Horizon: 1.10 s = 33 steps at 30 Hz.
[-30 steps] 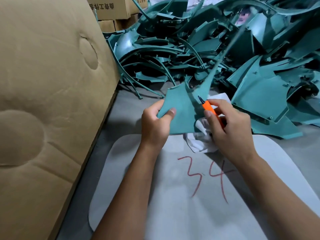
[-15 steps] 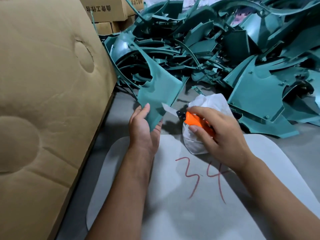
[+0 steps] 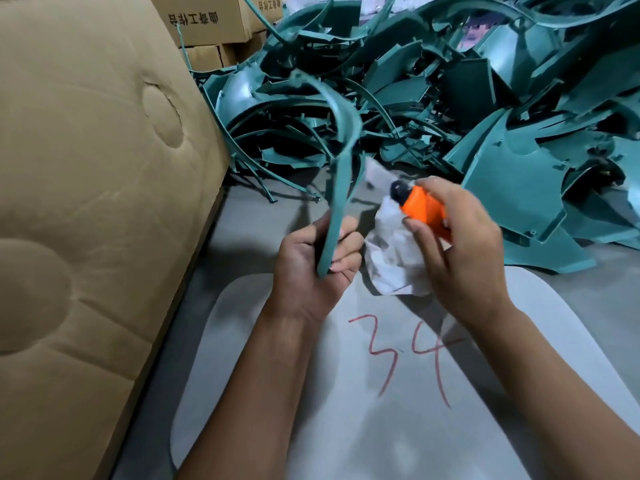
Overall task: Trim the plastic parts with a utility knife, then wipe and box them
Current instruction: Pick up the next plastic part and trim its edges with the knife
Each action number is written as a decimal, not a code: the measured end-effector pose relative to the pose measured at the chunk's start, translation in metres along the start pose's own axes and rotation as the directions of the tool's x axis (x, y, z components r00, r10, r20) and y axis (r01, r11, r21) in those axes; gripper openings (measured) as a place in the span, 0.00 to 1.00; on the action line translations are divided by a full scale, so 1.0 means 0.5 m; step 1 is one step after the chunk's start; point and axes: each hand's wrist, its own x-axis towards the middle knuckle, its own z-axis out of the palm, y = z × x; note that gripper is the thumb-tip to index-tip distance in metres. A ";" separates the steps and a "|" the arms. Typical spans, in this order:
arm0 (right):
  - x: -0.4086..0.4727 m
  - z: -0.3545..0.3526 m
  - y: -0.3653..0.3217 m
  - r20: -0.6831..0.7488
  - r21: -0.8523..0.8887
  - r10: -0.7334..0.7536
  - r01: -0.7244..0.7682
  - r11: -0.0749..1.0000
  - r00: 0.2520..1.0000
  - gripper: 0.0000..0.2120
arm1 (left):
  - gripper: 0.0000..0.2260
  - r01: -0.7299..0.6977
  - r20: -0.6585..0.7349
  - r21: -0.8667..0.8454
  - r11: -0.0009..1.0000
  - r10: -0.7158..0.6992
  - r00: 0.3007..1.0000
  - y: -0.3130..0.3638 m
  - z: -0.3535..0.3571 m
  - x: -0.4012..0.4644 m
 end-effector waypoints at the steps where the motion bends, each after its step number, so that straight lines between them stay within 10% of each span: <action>1: 0.001 -0.004 0.006 -0.044 0.000 0.043 -0.043 0.999 0.998 0.17 | 0.06 -0.014 0.013 0.042 0.999 0.013 1.000 -0.002 0.000 -0.001; 9: 0.003 -0.012 0.003 -0.148 0.129 0.081 -0.061 0.990 0.986 0.27 | 0.08 -0.117 -0.129 0.455 0.883 0.195 0.972 -0.015 -0.025 0.022; 15: 0.001 -0.017 0.016 -0.162 0.034 -0.079 0.086 0.996 0.984 0.08 | 0.18 -0.108 -0.071 0.423 0.900 0.151 0.986 0.000 -0.032 0.017; 21: 0.003 -0.015 0.001 -0.304 0.429 0.333 -0.183 0.884 0.893 0.10 | 0.20 -0.170 -0.069 0.456 0.873 0.225 0.972 0.000 -0.040 0.022; 28: -0.004 0.015 -0.037 0.286 0.817 0.570 -0.507 0.275 0.770 0.05 | 0.19 -0.189 0.077 0.518 0.835 0.174 0.982 -0.045 -0.005 0.012; 33: -0.007 0.024 -0.036 0.419 0.707 0.553 -0.641 0.299 0.720 0.09 | 0.21 -0.263 -0.072 0.447 0.855 0.328 0.942 -0.034 0.009 0.017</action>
